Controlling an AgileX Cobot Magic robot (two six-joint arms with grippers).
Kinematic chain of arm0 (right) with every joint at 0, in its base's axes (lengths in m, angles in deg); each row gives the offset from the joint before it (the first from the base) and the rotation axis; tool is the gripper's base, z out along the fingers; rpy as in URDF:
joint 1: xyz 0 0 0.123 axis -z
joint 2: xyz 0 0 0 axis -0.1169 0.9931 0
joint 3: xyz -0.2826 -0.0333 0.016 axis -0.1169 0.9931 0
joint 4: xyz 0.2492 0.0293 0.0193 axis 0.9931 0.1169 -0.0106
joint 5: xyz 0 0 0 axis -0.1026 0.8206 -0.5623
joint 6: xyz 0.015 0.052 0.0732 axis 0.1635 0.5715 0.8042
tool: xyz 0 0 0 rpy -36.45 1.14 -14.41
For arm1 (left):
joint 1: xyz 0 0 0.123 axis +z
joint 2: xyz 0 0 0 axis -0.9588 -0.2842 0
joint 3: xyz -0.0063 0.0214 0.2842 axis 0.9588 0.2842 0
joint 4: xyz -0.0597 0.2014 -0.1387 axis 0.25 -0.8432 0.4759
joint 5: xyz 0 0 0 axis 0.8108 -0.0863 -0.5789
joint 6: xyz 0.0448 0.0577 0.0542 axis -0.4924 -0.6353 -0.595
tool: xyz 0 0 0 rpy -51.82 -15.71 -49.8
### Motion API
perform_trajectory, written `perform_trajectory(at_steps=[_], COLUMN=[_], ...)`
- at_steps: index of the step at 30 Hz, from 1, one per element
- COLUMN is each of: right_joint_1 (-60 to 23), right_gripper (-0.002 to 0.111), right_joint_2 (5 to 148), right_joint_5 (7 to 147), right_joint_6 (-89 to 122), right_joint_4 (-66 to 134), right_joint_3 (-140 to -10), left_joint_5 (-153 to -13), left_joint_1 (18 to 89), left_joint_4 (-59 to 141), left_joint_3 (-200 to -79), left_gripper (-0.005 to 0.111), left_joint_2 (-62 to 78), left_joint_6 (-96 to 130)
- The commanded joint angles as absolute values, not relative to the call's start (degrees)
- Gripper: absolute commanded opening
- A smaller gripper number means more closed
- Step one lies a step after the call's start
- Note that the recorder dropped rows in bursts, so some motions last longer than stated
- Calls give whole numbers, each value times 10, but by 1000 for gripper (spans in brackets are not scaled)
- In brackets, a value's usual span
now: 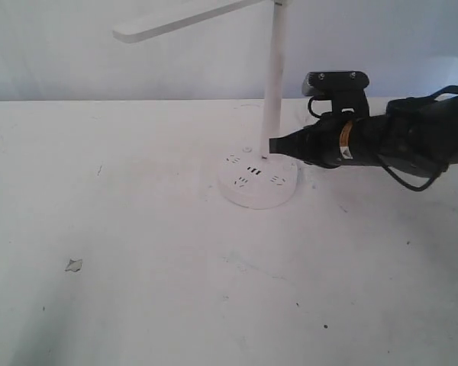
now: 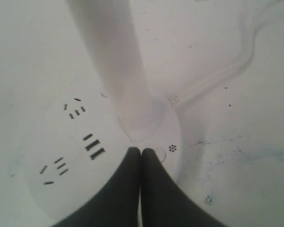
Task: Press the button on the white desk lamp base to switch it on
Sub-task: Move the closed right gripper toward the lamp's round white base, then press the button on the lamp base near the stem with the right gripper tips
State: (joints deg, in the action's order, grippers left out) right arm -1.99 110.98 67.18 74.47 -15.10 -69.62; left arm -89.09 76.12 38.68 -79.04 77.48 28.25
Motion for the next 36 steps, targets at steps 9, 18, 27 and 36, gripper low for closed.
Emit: perform_trajectory(at_steps=[9, 18, 27, 36], right_joint_1=[-24, -24, -24, -24], right_gripper=[0, 0, 0, 0], right_joint_2=[1160, 1196, 1200, 1200], right_joint_5=[670, 654, 653, 667], right_joint_6=[762, 762, 762, 762], right_joint_4=[-147, -147, -143, -141], right_joint_3=[-724, -741, -747, -751], left_joint_5=[-890, -890, -890, -890], left_joint_1=[762, 762, 762, 762], left_joint_4=[389, 389, 389, 389], left_joint_3=[-789, -789, -789, -789], left_gripper=[0, 0, 0, 0], left_joint_2=[777, 777, 777, 777], left_joint_6=[283, 283, 283, 283])
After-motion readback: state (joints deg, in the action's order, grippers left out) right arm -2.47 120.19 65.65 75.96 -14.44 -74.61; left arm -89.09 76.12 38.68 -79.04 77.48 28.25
